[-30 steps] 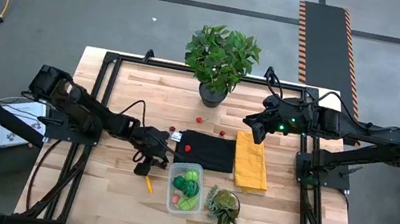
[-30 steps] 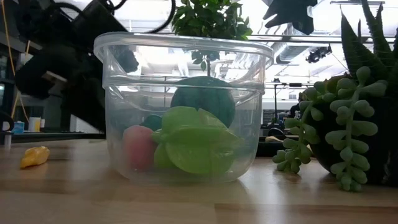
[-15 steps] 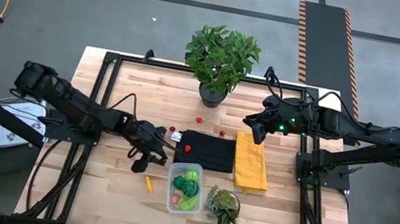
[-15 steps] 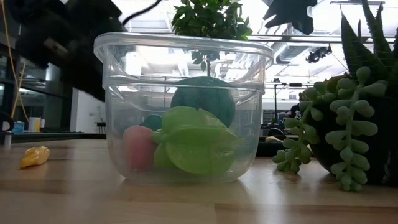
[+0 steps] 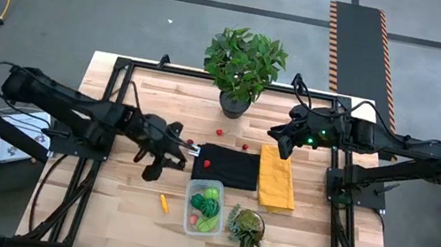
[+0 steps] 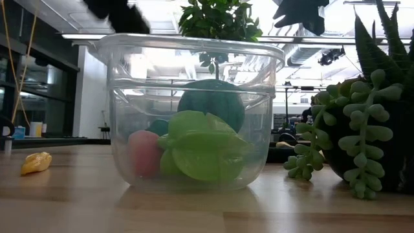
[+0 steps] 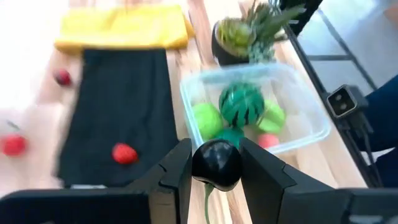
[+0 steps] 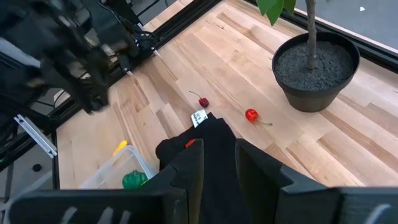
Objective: Pick and placing Produce into tupperware
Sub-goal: Put the black cherry into the bin
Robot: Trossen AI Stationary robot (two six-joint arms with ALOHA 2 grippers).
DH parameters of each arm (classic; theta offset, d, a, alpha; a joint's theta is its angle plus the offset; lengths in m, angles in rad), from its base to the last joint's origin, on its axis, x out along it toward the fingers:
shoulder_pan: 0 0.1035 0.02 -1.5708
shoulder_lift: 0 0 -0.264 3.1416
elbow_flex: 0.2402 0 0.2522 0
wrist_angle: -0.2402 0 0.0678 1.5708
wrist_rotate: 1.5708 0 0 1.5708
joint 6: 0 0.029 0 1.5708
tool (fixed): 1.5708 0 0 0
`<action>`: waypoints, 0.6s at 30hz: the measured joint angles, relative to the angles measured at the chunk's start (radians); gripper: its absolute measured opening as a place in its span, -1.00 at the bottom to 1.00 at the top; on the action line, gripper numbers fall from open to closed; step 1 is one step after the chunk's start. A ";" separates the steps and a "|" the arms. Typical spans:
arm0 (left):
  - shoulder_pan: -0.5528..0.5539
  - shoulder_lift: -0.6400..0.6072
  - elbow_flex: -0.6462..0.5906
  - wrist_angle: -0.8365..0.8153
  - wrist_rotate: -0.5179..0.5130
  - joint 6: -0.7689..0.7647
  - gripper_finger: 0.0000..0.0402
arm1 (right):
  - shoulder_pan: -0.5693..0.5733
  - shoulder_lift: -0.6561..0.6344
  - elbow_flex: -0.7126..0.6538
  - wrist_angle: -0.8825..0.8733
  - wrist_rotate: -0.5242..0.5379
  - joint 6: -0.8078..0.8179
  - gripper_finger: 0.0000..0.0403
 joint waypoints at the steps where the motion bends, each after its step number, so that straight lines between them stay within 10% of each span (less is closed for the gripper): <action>1: 0.000 0.004 0.056 -0.052 -0.010 0.016 -0.51 | 0.000 0.000 0.000 0.001 0.000 -0.005 -0.59; 18: -0.022 0.224 0.605 -0.472 0.038 0.014 -0.51 | 0.000 0.000 0.000 0.003 -0.005 -0.110 -0.59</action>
